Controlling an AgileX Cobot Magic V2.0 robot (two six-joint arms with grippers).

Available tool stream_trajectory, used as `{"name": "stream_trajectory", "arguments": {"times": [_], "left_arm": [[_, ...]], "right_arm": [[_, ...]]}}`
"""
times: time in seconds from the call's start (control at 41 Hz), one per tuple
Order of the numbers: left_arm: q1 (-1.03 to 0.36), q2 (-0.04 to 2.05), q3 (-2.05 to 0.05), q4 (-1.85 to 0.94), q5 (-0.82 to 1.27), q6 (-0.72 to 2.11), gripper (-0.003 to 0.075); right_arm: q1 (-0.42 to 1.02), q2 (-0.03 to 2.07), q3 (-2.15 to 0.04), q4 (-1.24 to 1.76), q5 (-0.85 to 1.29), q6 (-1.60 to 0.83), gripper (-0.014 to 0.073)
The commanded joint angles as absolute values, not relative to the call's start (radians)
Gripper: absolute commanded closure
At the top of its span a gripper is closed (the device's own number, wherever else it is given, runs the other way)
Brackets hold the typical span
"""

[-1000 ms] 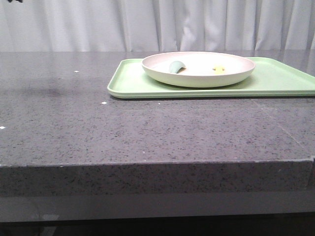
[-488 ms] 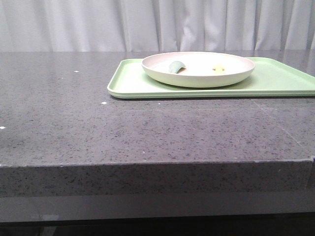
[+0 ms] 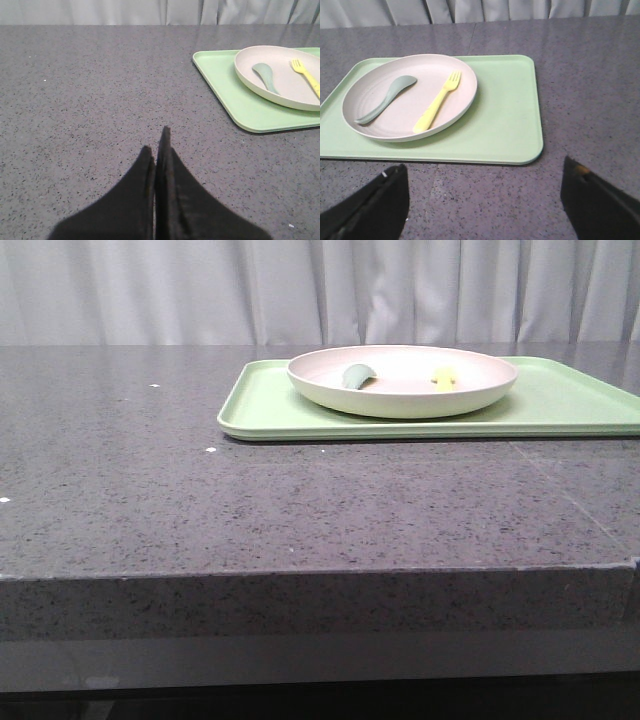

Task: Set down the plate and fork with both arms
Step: 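Lower the right gripper onto the yellow fork on the plate and grasp it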

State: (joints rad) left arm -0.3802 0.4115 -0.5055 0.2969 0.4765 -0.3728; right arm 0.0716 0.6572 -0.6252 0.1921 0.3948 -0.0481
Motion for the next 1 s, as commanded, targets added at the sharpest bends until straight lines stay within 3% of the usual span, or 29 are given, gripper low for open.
{"name": "stream_trajectory", "arguments": {"times": [0.0, 0.244, 0.61, 0.976], "left_arm": [[-0.378, 0.413, -0.531, 0.303, 0.394, -0.368, 0.0738], [-0.378, 0.413, -0.531, 0.303, 0.394, -0.368, 0.0738], [-0.378, 0.413, -0.531, 0.303, 0.394, -0.368, 0.0738], [-0.378, 0.413, -0.531, 0.303, 0.394, -0.368, 0.0738]], "right_arm": [[0.111, 0.782, -0.743, 0.203, 0.330, -0.057, -0.0041], [0.244, 1.155, -1.029, 0.248, 0.467, -0.056, -0.0041], [0.261, 1.682, -1.516, 0.214, 0.718, 0.048, -0.0039], [0.261, 1.897, -1.751, 0.118, 0.821, 0.146, -0.0039]]}}
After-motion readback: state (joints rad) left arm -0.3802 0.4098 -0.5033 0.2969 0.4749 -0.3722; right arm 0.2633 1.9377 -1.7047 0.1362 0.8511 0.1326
